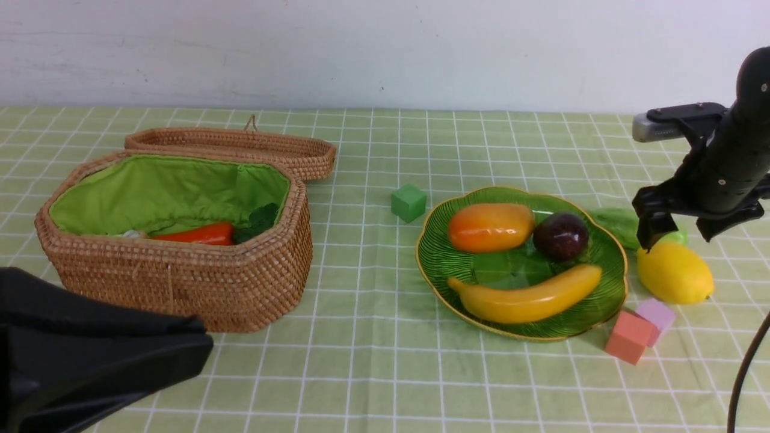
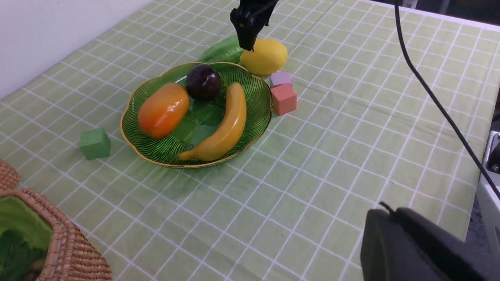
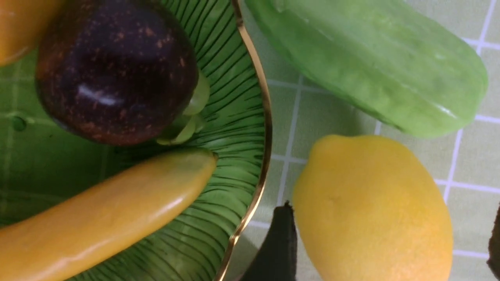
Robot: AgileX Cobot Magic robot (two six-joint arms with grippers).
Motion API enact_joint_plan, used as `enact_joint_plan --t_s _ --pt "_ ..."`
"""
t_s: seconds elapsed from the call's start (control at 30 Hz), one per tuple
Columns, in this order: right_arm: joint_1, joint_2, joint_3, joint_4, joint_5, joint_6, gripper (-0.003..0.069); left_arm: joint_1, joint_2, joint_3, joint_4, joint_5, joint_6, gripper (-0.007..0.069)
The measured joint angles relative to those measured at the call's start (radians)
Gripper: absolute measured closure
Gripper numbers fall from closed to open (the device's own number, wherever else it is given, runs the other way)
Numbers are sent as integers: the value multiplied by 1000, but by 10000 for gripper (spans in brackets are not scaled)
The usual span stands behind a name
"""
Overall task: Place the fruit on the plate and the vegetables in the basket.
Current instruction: Use the right arm to grab a lemon and put it into the right plate
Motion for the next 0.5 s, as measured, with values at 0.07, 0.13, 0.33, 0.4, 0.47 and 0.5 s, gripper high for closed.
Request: enact_joint_plan --t_s 0.07,0.13,0.33,0.4,0.47,0.5 --pt "0 14 0 -6 0 11 -14 0 0 0 0 5 0 630" --pt "0 28 0 -6 1 18 -10 0 0 0 0 10 0 628" --pt "-5 56 0 -17 -5 21 -3 0 0 0 -1 23 0 627" --pt "-15 59 0 -17 -7 21 0 0 0 0 -1 31 0 627" --pt "-24 59 0 -17 -7 21 3 0 0 0 -1 33 0 627" --pt "-27 59 0 -17 -7 21 4 0 0 0 -1 34 0 627"
